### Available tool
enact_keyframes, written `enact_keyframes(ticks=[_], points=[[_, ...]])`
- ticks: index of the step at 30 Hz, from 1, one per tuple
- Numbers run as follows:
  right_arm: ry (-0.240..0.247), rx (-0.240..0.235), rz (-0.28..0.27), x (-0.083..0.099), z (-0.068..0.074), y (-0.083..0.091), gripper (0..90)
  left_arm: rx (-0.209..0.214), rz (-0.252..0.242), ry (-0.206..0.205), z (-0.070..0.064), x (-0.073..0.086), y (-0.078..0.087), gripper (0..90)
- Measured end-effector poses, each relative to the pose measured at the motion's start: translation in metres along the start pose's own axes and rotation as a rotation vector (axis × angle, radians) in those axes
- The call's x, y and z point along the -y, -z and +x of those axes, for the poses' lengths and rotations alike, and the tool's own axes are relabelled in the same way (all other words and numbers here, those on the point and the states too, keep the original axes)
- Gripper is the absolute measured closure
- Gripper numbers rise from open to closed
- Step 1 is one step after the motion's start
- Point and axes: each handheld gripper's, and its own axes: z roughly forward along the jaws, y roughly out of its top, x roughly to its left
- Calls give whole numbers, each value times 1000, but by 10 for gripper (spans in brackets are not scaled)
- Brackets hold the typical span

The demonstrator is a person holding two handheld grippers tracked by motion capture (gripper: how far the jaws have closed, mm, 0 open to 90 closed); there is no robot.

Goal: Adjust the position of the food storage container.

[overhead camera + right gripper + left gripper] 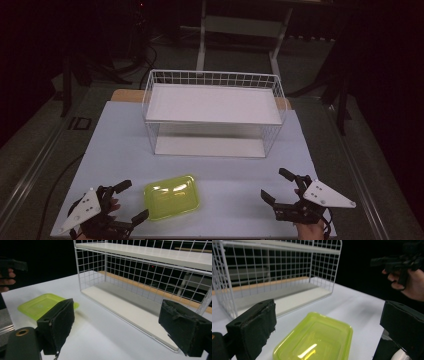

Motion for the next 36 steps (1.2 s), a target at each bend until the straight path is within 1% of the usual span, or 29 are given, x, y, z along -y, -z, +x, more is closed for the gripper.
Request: enact_keyframes(ticks=[3, 4, 5, 6, 7, 8, 10, 12, 15, 16, 17, 18, 19, 20, 21, 22, 23, 24, 26, 27, 28, 29, 30, 31, 32, 33, 34, 35, 36], points=[[-2, -7, 5, -1, 1, 0, 132, 9, -3, -15, 0, -5, 3, 11], [0, -4, 4, -1, 1, 0, 131, 18, -13, -19, -1, -6, 5, 11], [-3, -6, -9, -1, 1, 0, 126, 14, -12, -22, -1, -8, 6, 11], [-9, -4, -15, -2, 2, 0, 125, 16, 0, -17, -1, -9, 7, 11], [-9, -4, -15, -2, 2, 0, 125, 29, 1, -4, -1, -10, 7, 11], [-6, 5, -30, -4, 2, 1, 125, 35, 8, -7, 0, -10, 8, 11], [-11, 9, -41, -5, 2, 3, 125, 30, 50, -19, 0, -10, 9, 11], [-21, 6, -46, -5, 1, 3, 125, 37, 101, 8, 5, -7, 11, 11], [-27, 7, -40, -5, 0, 3, 125, 24, 120, 22, 8, -4, 14, 11], [-28, 10, -39, -5, 0, 2, 125, 45, 141, 36, 11, -2, 14, 11], [-26, 9, -38, -5, 1, 2, 125, 20, 202, 37, 14, 0, 12, 11], [-18, 12, -35, -5, 1, 2, 125, 20, 202, 37, 14, 0, 12, 11], [-15, 8, -35, -5, 2, 1, 125, 20, 227, 31, 15, 2, 12, 16], [-14, 5, -33, -5, 3, 1, 125, 16, 250, 25, 17, 3, 13, 63], [-14, 5, -33, -5, 3, 1, 125, 22, 262, 35, 20, 5, 14, 63], [-13, 3, -33, -5, 3, 1, 125, 30, 284, 42, 24, 6, 15, 102], [-22, -13, -32, -5, 4, 0, 125, 28, 320, 36, 29, 9, 15, 168], [-22, -11, -30, -5, 4, -1, 126, 33, 343, 37, 32, 10, 16, 233], [-22, -11, -26, -5, 3, -1, 127, 34, 354, 35, 35, 11, 16, 345], [-29, -18, -23, -4, 3, -1, 127, 43, 409, 49, 40, 15, 14, 413], [-31, -19, -20, -4, 3, -1, 127, 43, 409, 49, 40, 15, 14, 469], [-31, -19, -20, -4, 3, -1, 127, 27, 435, 49, 42, 18, 13, 469], [-27, -22, -18, -4, 3, -1, 133, 23, 460, 52, 45, 20, 12, 558], [-23, -21, -14, -4, 4, -1, 134, 29, 492, 73, 49, 26, 11, 590], [-23, -21, -14, -4, 4, -1, 134, 29, 492, 73, 49, 26, 11, 634], [-13, -6, -12, -4, 5, -1, 134, 26, 511, 80, 51, 29, 9, 675], [-12, -8, -12, -4, 5, -1, 134, 3, 570, 73, 51, 32, 3, 704], [-12, -8, -12, -4, 5, -1, 134, 3, 570, 73, 51, 32, 3, 765], [-15, -12, -13, -4, 5, -1, 134, 6, 599, 60, 50, 34, 0, 765]])
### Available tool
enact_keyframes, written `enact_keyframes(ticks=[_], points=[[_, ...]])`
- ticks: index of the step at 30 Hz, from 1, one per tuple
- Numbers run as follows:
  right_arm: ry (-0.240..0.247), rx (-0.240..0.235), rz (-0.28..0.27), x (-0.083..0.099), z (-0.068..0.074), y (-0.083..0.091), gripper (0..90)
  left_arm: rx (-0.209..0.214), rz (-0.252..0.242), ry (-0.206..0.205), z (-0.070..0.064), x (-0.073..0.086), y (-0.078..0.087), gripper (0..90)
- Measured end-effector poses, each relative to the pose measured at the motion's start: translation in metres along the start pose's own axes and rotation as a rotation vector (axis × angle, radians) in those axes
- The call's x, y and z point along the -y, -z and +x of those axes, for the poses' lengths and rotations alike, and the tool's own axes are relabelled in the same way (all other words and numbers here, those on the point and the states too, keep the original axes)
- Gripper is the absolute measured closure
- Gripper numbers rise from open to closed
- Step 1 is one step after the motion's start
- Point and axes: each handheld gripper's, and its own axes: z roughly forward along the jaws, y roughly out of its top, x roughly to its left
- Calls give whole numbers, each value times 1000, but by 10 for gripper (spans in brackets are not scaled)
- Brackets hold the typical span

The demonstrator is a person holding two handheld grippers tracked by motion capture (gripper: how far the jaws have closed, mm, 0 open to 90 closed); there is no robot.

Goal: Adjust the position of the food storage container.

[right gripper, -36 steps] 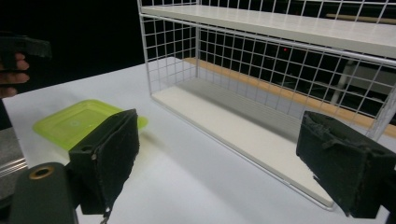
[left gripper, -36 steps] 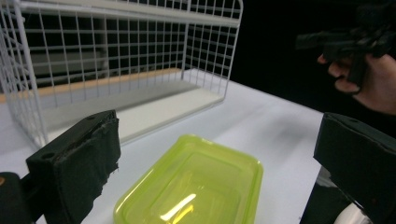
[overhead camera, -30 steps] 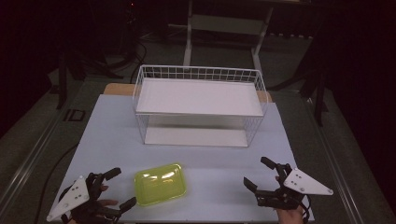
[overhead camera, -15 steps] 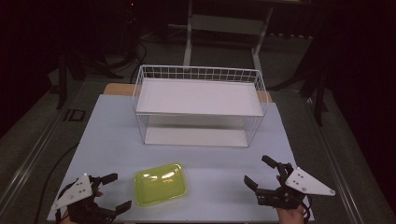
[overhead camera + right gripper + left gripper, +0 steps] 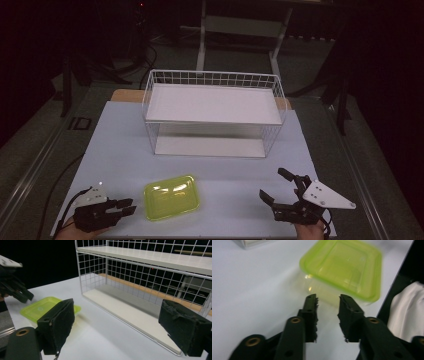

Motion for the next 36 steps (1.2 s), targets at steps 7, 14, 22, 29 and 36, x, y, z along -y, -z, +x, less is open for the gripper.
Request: enact_keyframes(ticks=[7, 14, 22, 29, 36], points=[[-1, -1, 5, 1, 0, 0, 134, 27, 37, -34, -7, -7, -19, 900], [-8, -5, 11, 2, -2, -1, 134, 42, 38, -22, -3, -18, -33, 900], [-8, -6, 8, 2, -3, 0, 134, 51, 39, -19, -3, -32, -54, 900], [-10, -11, 8, 2, -4, 1, 134, 76, 40, -25, -6, -42, -69, 900], [-11, -9, 9, 3, -4, 0, 134, 77, 25, -21, -5, -57, -84, 900]])
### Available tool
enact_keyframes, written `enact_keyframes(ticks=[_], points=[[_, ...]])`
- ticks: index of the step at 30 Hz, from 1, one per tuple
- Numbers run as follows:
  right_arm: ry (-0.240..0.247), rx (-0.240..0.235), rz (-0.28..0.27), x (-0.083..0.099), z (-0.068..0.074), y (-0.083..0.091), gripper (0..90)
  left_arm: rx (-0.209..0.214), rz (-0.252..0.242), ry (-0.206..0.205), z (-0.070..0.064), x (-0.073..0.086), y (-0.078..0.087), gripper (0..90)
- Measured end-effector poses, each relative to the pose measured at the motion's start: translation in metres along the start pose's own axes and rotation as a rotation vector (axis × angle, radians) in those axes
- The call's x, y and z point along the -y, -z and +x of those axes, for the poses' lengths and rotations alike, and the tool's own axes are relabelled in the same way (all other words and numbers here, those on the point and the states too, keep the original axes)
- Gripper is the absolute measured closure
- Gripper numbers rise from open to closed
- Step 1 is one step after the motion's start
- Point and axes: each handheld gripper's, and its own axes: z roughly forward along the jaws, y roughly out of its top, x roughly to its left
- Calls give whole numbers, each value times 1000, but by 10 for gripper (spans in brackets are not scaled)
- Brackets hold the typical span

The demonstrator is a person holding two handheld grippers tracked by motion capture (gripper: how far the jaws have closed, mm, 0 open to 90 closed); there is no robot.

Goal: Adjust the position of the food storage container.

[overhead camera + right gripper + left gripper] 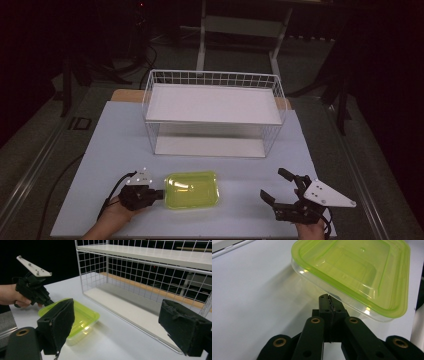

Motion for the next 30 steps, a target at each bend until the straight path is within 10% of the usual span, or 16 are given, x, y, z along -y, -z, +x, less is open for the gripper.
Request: enact_keyframes(ticks=[30], points=[[-27, 1, 22, 8, -12, -4, 135, 60, 3, -8, -11, -39, -58, 900]])
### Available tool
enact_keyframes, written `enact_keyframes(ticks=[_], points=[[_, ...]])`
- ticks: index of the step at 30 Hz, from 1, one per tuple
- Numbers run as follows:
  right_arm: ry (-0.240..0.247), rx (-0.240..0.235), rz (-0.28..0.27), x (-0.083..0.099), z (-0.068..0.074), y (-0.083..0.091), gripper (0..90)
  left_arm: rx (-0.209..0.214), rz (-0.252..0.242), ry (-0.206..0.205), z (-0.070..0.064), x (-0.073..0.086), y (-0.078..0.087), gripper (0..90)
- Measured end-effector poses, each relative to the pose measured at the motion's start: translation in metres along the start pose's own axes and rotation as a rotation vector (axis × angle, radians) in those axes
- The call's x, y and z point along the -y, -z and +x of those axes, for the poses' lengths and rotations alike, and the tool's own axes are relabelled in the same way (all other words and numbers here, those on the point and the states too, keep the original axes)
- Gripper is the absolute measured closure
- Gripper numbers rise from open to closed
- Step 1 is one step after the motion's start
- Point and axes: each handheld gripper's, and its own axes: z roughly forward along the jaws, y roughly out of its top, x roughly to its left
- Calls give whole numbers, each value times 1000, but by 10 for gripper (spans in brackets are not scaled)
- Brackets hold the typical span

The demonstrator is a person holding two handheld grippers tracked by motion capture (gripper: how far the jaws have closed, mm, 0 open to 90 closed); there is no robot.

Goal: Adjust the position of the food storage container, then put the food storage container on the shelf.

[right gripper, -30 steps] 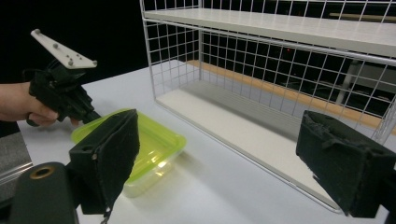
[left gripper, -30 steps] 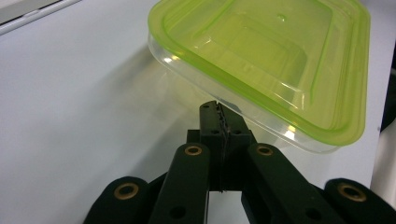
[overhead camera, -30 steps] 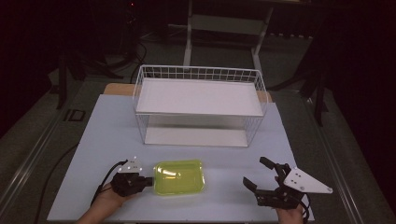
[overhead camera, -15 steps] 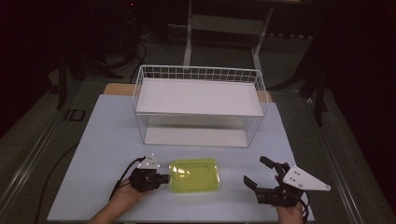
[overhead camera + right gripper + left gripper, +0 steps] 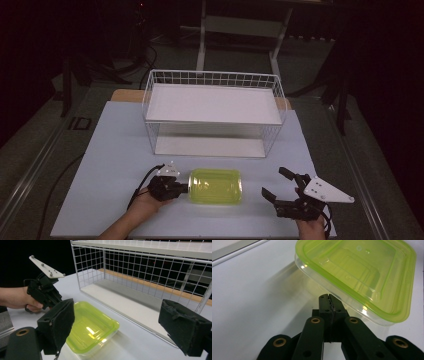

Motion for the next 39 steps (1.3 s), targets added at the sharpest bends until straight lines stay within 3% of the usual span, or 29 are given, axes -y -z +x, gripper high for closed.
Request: enact_keyframes(ticks=[4, 6, 10, 16, 17, 18, 19, 21, 22, 24, 25, 26, 27, 29, 30, 31, 33, 36, 38, 39], points=[[6, -5, 3, 1, 0, -1, 135, 22, -9, 16, 0, -2, -6, 900], [6, -6, 3, 1, 0, -1, 135, 16, 1, -2, -3, -1, -8, 900], [3, -10, 11, 1, 0, -2, 135, 1, 8, 3, -3, 2, -4, 899], [1, -19, 2, 0, 2, -1, 138, 8, -66, 14, -1, 7, 28, 804], [-3, 14, 7, 0, 4, 0, 149, 8, -89, 11, -2, 8, 34, 710], [-3, 14, 7, 0, 4, 0, 149, 16, -113, 18, -2, 9, 39, 710], [2, 37, 11, -1, 4, 0, 149, 42, -136, 21, -2, 10, 44, 653], [13, 41, 27, -1, 5, 0, 149, 47, -166, 6, -7, 10, 51, 452], [17, 37, 31, -1, 5, 0, 149, 78, -201, -4, -10, 10, 57, 344], [14, 27, 48, -1, 4, -1, 149, 69, -210, -2, -12, 8, 58, 147], [14, 27, 48, -1, 4, -1, 149, 55, -203, 3, -14, 6, 59, 147], [21, 25, 57, -2, 4, -1, 148, 70, -199, 9, -14, 5, 60, 82], [17, 37, 56, -2, 3, -1, 148, 79, -232, 19, -16, 4, 63, 22], [6, 17, 59, -2, 2, -2, 149, 71, -244, 22, -17, 4, 64, 22], [6, 17, 59, -2, 2, -2, 149, 36, -249, 33, -19, 2, 63, 22], [-27, -14, 46, -1, 1, -2, 167, 16, -253, 33, -20, 2, 62, 22], [-87, -61, 94, -1, 1, -6, 205, 16, -310, 24, -22, 3, 61, 23], [-85, -101, 137, 1, 2, -12, 195, 50, -293, 27, -24, -2, 59, 23], [-41, -62, 131, 1, 6, -16, 158, 52, -289, 20, -26, -6, 58, 23], [-41, -62, 131, 1, 6, -16, 158, 52, -289, 20, -26, -6, 58, 26]])
